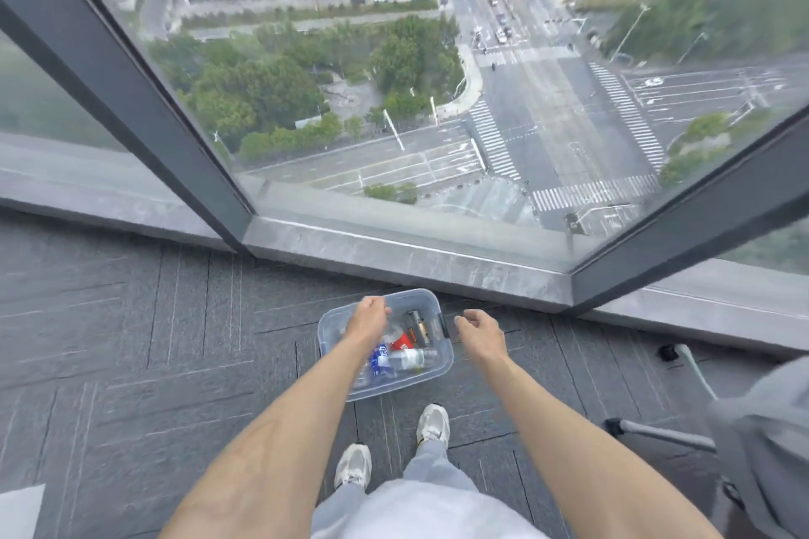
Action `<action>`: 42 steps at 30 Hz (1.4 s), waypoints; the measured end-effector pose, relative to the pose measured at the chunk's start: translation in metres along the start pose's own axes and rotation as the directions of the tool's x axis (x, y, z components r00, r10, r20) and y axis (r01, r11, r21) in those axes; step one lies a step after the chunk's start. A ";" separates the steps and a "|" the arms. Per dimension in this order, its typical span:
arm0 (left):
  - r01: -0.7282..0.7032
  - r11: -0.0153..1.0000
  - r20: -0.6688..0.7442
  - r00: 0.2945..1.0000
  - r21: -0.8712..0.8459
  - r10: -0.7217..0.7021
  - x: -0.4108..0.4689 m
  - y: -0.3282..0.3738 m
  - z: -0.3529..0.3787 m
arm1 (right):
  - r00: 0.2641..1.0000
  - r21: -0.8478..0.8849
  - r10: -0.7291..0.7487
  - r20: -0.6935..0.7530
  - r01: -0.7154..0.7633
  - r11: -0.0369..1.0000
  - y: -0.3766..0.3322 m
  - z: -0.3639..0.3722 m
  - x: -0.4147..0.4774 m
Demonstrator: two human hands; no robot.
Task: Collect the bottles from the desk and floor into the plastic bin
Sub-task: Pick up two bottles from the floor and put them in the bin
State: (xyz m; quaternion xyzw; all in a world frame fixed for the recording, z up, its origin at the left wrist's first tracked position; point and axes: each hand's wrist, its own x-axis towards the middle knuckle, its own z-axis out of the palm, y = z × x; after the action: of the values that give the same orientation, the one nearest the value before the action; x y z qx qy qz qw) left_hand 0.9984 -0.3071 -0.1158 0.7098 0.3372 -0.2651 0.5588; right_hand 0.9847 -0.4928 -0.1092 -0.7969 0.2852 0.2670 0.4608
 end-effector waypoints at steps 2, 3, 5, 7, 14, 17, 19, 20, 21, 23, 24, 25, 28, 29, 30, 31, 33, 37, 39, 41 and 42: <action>-0.048 0.999 0.033 0.998 -0.005 0.048 -0.019 0.011 0.003 | 0.998 0.061 -0.008 -0.057 0.011 0.998 0.003 -0.011 -0.026; -0.072 0.997 0.056 0.996 -0.010 0.073 -0.030 0.016 0.006 | 0.996 0.093 -0.012 -0.093 0.020 0.995 0.006 -0.015 -0.039; -0.124 0.992 0.116 0.986 -0.004 0.123 -0.049 0.024 0.016 | 0.986 0.162 -0.013 -0.165 0.040 0.986 0.014 -0.025 -0.065; -0.167 0.985 0.190 0.969 0.044 0.156 -0.068 0.027 0.033 | 0.973 0.249 -0.003 -0.231 0.062 0.967 0.025 -0.037 -0.092; -0.365 0.906 0.470 0.851 0.212 0.233 -0.151 0.011 0.139 | 0.870 0.444 0.110 -0.481 0.133 0.886 0.114 -0.099 -0.186; -0.467 0.845 0.592 0.768 0.259 0.243 -0.203 -0.013 0.196 | 0.792 0.503 0.198 -0.578 0.154 0.851 0.177 -0.133 -0.223; -0.495 0.822 0.661 0.721 0.283 0.207 -0.242 -0.032 0.237 | 0.739 0.560 0.272 -0.616 0.169 0.811 0.226 -0.155 -0.248; -0.510 0.809 0.683 0.704 0.293 0.196 -0.262 -0.043 0.259 | 0.713 0.593 0.309 -0.629 0.183 0.784 0.253 -0.165 -0.261; -0.530 0.792 0.702 0.686 0.304 0.189 -0.282 -0.055 0.283 | 0.688 0.624 0.345 -0.639 0.201 0.756 0.279 -0.177 -0.277; -0.596 0.743 0.757 0.625 0.305 0.190 -0.312 -0.077 0.322 | 0.644 0.669 0.403 -0.650 0.233 0.706 0.322 -0.192 -0.300; -0.629 0.714 0.790 0.587 0.307 0.178 -0.332 -0.094 0.349 | 0.614 0.694 0.443 -0.654 0.253 0.673 0.350 -0.203 -0.318; -0.640 0.699 0.810 0.567 0.318 0.151 -0.352 -0.110 0.373 | 0.588 0.719 0.482 -0.650 0.268 0.642 0.377 -0.213 -0.332; -0.661 0.673 0.856 0.512 0.332 0.080 -0.415 -0.160 0.440 | 0.482 0.743 0.575 -0.661 0.315 0.590 0.456 -0.238 -0.378; -0.675 0.659 0.871 0.488 0.332 0.061 -0.435 -0.176 0.458 | 0.438 0.742 0.601 -0.668 0.334 0.581 0.478 -0.246 -0.393; -0.687 0.650 0.886 0.461 0.324 0.045 -0.453 -0.190 0.474 | 0.394 0.742 0.628 -0.671 0.355 0.569 0.498 -0.252 -0.407; -0.695 0.648 0.900 0.434 0.310 0.035 -0.470 -0.204 0.486 | 0.350 0.741 0.655 -0.670 0.375 0.558 0.513 -0.257 -0.422; -0.709 0.644 0.923 0.386 0.286 0.014 -0.499 -0.228 0.508 | 0.289 0.731 0.686 -0.668 0.426 0.533 0.541 -0.267 -0.448; -0.777 0.560 0.943 0.333 0.288 -0.021 -0.538 -0.267 0.563 | 0.238 0.734 0.733 -0.638 0.475 0.485 0.594 -0.290 -0.479; -0.807 0.509 0.946 0.319 0.300 -0.052 -0.552 -0.285 0.592 | 0.213 0.745 0.769 -0.603 0.494 0.448 0.619 -0.301 -0.490; -0.828 0.463 0.946 0.311 0.316 -0.089 -0.564 -0.302 0.623 | 0.186 0.753 0.799 -0.573 0.504 0.423 0.641 -0.312 -0.500; -0.841 0.433 0.945 0.305 0.326 -0.120 -0.571 -0.309 0.641 | 0.169 0.757 0.811 -0.559 0.502 0.417 0.653 -0.317 -0.504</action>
State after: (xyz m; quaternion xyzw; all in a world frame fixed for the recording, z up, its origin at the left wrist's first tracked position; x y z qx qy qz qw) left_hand 0.3984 -0.9881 -0.0261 0.6808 -0.3823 -0.5510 0.2945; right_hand 0.2281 -0.9385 -0.0050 -0.3337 0.6990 -0.4374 0.4569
